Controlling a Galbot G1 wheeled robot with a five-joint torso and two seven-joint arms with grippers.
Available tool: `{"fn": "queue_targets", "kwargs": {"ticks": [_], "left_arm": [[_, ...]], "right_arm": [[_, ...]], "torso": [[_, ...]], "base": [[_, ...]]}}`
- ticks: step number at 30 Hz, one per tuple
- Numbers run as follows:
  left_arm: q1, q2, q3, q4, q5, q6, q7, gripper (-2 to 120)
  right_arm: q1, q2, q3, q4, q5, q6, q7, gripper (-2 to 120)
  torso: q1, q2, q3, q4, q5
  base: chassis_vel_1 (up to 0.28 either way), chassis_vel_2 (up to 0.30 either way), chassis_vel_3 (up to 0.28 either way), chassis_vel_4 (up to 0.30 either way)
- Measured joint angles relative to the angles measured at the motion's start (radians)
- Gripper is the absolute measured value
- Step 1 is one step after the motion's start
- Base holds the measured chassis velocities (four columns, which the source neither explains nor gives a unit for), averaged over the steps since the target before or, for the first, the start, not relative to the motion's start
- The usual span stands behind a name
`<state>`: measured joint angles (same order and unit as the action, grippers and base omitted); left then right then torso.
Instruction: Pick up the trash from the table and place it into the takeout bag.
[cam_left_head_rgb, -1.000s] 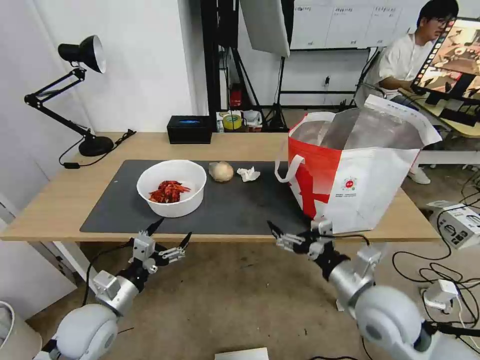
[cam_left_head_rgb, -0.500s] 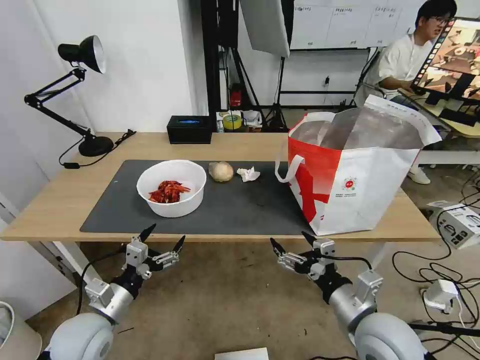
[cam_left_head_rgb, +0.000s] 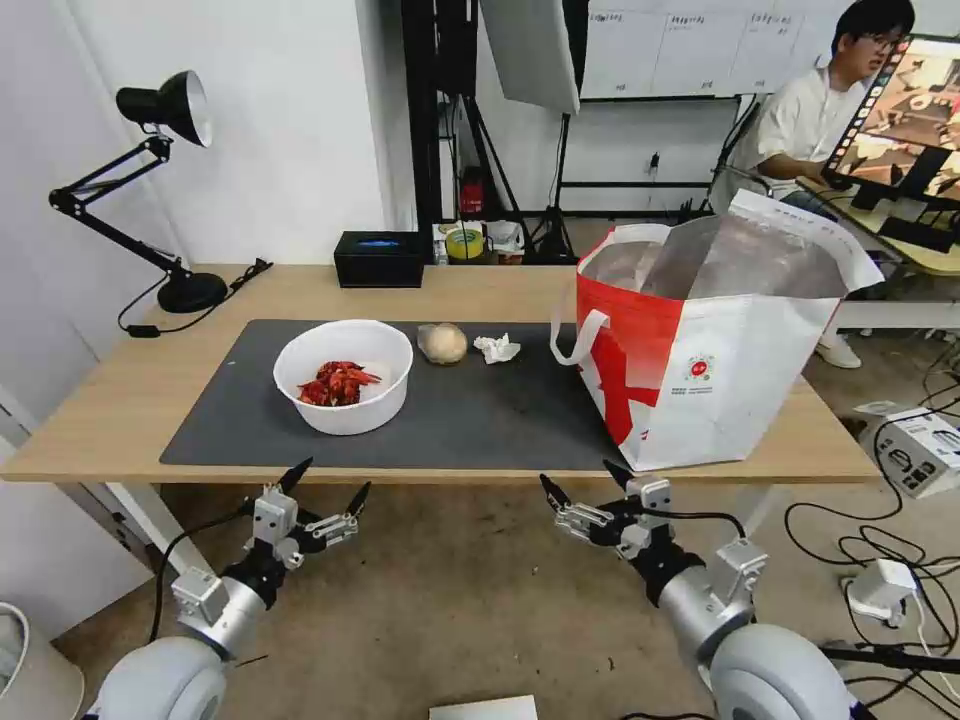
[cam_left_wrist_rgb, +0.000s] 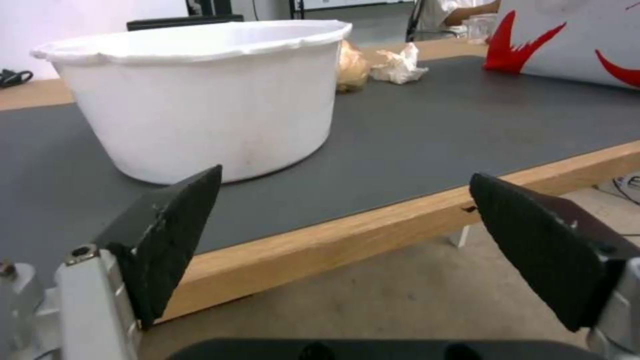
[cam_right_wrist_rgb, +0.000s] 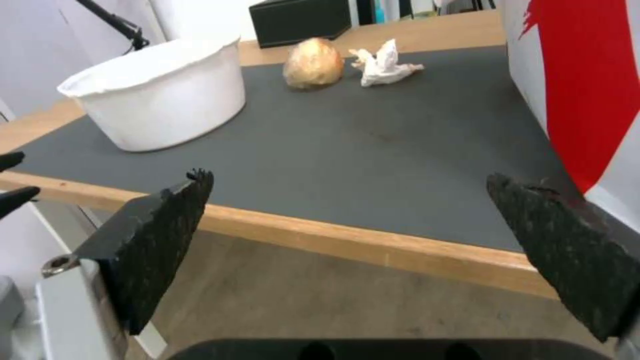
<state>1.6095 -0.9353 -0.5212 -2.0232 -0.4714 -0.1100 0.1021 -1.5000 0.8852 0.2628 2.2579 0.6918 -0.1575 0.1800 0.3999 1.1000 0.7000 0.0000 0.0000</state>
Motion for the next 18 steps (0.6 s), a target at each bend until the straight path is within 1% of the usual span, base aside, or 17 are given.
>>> {"fn": "queue_targets", "kwargs": {"ticks": [13,16,18], "left_arm": [[0.002,0.001,-0.007,-0.003,0.005,0.001,-0.001,100],[0.003,0.003,-0.011,-0.003,0.005,0.001,-0.001,100],[0.003,0.003,-0.013,-0.003,0.005,0.0,-0.001,100]], "right_arm": [[0.06,-0.022,-0.02,-0.015,0.001,-0.003,-0.001,100],[0.104,-0.029,-0.035,-0.027,0.01,-0.006,-0.006,100],[0.154,-0.04,-0.055,-0.042,0.04,-0.018,-0.019,100]], "torso": [[0.0,0.0,0.0,-0.0001,0.0],[0.0,0.0,0.0,0.0,0.0],[0.0,0.0,0.0,-0.0001,0.0]], "base": [[0.0,0.0,0.0,0.0],[0.0,0.0,0.0,0.0],[0.0,0.0,0.0,0.0]]}}
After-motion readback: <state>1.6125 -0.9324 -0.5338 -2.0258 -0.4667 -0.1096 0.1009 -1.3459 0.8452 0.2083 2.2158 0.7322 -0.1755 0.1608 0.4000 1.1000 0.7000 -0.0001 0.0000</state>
